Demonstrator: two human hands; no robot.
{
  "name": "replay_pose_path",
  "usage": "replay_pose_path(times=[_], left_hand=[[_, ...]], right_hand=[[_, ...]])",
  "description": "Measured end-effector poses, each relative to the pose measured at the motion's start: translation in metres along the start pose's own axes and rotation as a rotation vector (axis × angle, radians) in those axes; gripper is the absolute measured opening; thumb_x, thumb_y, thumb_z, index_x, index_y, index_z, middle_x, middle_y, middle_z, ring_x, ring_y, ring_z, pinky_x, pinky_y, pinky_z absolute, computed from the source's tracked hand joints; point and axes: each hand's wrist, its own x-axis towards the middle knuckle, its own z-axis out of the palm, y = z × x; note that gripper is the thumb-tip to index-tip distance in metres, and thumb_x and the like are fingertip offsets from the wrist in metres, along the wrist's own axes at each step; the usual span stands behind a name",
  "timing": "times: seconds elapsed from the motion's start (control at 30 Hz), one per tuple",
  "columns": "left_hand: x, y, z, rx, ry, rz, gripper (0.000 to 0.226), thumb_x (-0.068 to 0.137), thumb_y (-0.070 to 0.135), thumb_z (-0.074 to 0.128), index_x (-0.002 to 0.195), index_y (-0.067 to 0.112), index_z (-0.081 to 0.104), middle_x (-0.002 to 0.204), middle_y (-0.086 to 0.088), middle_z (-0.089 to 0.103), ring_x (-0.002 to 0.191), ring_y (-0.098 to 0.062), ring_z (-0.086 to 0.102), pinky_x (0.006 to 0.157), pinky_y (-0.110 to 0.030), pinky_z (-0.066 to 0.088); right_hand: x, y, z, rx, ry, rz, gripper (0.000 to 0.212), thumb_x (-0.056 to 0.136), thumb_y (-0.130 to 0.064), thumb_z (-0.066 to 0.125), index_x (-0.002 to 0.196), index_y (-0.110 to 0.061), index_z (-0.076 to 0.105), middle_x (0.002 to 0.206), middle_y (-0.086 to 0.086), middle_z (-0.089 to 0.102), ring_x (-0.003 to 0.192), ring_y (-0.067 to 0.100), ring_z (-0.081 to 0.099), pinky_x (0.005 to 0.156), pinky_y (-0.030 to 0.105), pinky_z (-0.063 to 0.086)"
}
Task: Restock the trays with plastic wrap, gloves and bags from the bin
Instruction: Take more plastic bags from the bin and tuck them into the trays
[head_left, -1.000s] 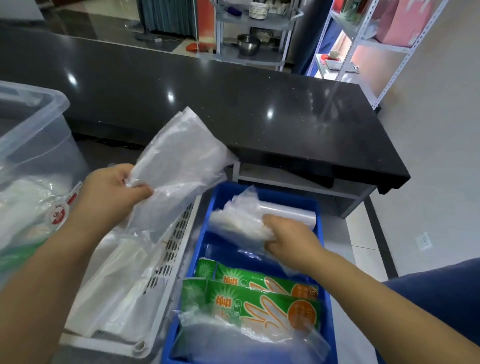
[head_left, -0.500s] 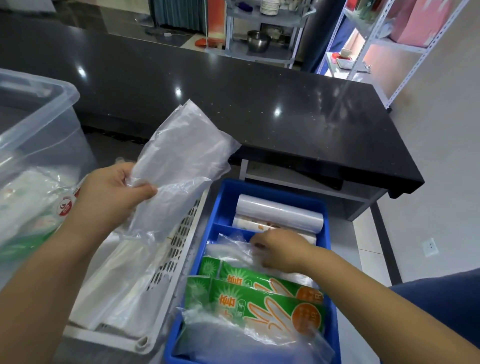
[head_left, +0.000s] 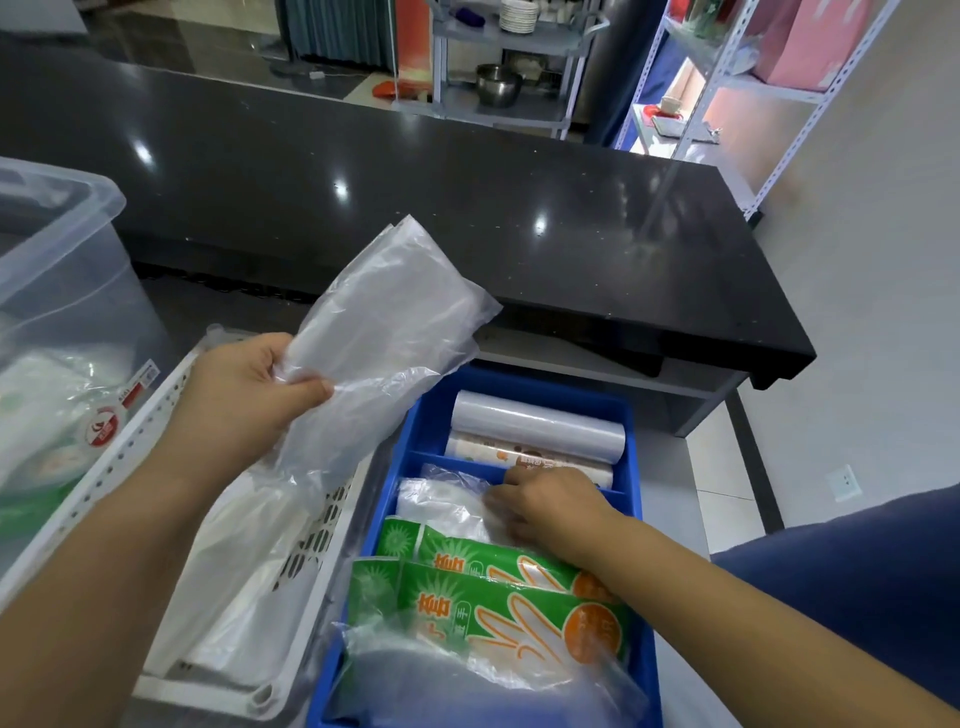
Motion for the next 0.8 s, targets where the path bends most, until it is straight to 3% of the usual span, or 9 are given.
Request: replay_pose_path(times=[0.27,0.37,0.43,0.53,0.6,0.7,0.8], left_hand=[[-0.004,0.003,0.009,0.0,-0.03,0.013,0.015,0.072,0.011,0.075,0.073,0.024,0.067,0.054,0.005,0.064,0.043,-0.003,0.058,0.032,-0.016,0.04],[-0.004,0.003,0.015,0.018,-0.059,0.039,0.017,0.072,0.01,0.075,0.07,0.025,0.067,0.058,0.014,0.066,0.047,0.001,0.058,0.038,-0.016,0.042],[-0.006,0.007,0.02,0.031,-0.099,0.068,0.02,0.071,0.01,0.075,0.068,0.028,0.067,0.059,0.016,0.067,0.05,0.001,0.059,0.042,-0.017,0.044],[-0.006,0.013,0.03,0.123,-0.115,0.151,0.016,0.072,0.014,0.075,0.067,0.026,0.065,0.057,0.007,0.064,0.051,-0.003,0.057,0.047,-0.022,0.045],[-0.007,0.02,0.037,0.222,-0.067,0.253,0.014,0.074,0.017,0.072,0.067,0.021,0.061,0.055,0.005,0.058,0.051,-0.007,0.054,0.046,-0.025,0.04],[-0.017,0.033,0.055,0.283,-0.024,0.506,0.012,0.076,0.019,0.066,0.07,0.024,0.057,0.058,0.009,0.055,0.053,-0.008,0.049,0.046,-0.022,0.033],[-0.03,0.031,0.084,0.363,-0.11,0.709,0.008,0.072,0.019,0.064,0.08,0.021,0.066,0.068,0.002,0.063,0.06,-0.021,0.058,0.05,-0.026,0.039]], right_hand=[[-0.004,0.006,0.01,-0.045,0.022,-0.15,0.042,0.088,-0.036,0.056,0.127,-0.022,0.051,0.109,0.002,0.061,0.092,0.02,0.057,0.067,0.037,0.055],[-0.002,0.006,0.007,-0.013,0.013,-0.077,0.047,0.082,-0.036,0.061,0.126,-0.022,0.052,0.111,0.002,0.062,0.092,0.021,0.059,0.07,0.037,0.054],[-0.007,0.009,-0.006,0.196,0.063,0.072,0.04,0.083,-0.033,0.063,0.122,-0.029,0.056,0.105,-0.006,0.065,0.085,0.011,0.058,0.071,0.027,0.051],[-0.022,0.029,-0.043,0.78,0.348,0.432,0.027,0.084,-0.016,0.066,0.107,-0.029,0.063,0.091,-0.009,0.067,0.075,0.007,0.064,0.068,0.022,0.054],[-0.038,0.042,-0.068,1.007,0.565,0.541,0.024,0.087,-0.008,0.062,0.098,-0.029,0.063,0.088,-0.001,0.069,0.071,0.011,0.068,0.06,0.02,0.056],[-0.063,0.051,-0.082,1.107,0.734,0.581,0.022,0.088,-0.005,0.059,0.096,-0.024,0.065,0.085,0.004,0.071,0.067,0.013,0.068,0.057,0.02,0.055],[-0.08,0.051,-0.075,1.109,0.802,0.647,0.019,0.089,-0.005,0.057,0.096,-0.021,0.066,0.083,0.003,0.07,0.068,0.014,0.067,0.058,0.02,0.056]])
